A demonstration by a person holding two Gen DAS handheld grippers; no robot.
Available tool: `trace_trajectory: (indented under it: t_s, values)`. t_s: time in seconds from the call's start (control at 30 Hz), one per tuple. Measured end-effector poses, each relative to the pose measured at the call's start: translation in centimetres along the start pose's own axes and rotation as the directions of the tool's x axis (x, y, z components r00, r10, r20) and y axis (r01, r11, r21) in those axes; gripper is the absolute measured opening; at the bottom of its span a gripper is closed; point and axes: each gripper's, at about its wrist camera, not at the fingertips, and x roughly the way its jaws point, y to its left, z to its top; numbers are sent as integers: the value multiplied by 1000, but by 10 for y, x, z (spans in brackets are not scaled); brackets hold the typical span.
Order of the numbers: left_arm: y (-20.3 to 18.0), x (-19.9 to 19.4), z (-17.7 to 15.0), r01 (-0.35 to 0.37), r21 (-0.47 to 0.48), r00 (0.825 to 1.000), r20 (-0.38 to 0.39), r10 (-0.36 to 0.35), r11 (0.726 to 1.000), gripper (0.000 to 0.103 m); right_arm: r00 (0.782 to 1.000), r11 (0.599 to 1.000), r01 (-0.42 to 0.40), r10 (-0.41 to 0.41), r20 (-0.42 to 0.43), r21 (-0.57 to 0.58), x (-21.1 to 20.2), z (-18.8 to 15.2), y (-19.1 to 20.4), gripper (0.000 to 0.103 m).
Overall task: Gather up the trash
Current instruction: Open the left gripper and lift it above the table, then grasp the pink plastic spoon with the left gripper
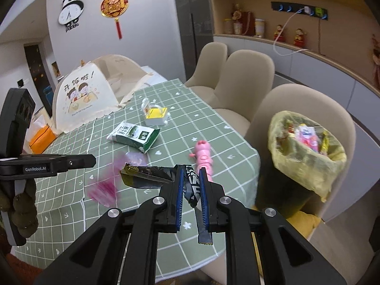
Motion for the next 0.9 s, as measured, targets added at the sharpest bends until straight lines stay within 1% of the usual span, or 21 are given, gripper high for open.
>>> trace_trajectory:
  t_s: [0.13, 0.23, 0.33, 0.4, 0.43, 0.47, 0.5, 0.57, 0.7, 0.8, 0.83, 0.87, 0.9]
  values:
    - [-29, 2, 9, 31, 64, 999, 16, -32, 997, 17, 999, 999, 28, -29, 25, 32, -14, 0, -20, 14]
    - [-39, 7, 14, 30, 81, 999, 23, -32, 996, 17, 999, 997, 36, -38, 29, 70, -21, 0, -36, 14]
    - [-33, 13, 17, 6, 74, 999, 37, -9, 997, 17, 999, 995, 37, -40, 35, 90, -25, -3, -45, 14]
    - [-20, 19, 13, 11, 80, 999, 43, -14, 997, 23, 999, 995, 35, -38, 35, 93, -25, -5, -46, 14]
    - [-14, 23, 9, 5, 83, 999, 32, -7, 997, 34, 999, 995, 34, -37, 32, 94, -25, -8, -46, 14]
    - [-6, 28, 4, -8, 87, 1000, 15, 7, 996, 40, 999, 995, 34, -36, 27, 94, -24, -11, -45, 14]
    - [0, 32, -1, -21, 88, 1000, 1, 21, 996, 40, 999, 995, 34, -36, 16, 95, -21, -14, -46, 14]
    - [21, 49, -17, -82, 50, 994, -62, 85, 995, 41, 999, 994, 35, -34, -14, 107, -13, -22, -46, 14]
    - [46, 80, -43, -121, -90, 980, -167, 105, 989, 41, 996, 991, 26, -15, -83, 131, 7, -35, -42, 14]
    - [45, 95, -55, -157, -109, 971, -197, 133, 982, 41, 994, 994, 26, -14, -109, 105, 14, -37, -33, 14]
    - [42, 94, -57, -171, -97, 973, -173, 153, 980, 42, 994, 995, 25, -14, -110, 97, 15, -37, -31, 14]
    - [37, 95, -58, -191, -74, 970, -166, 176, 979, 42, 994, 996, 24, -14, -111, 90, 16, -37, -28, 14]
    - [34, 97, -58, -197, -64, 968, -171, 184, 978, 42, 994, 996, 23, -13, -113, 82, 17, -37, -26, 14]
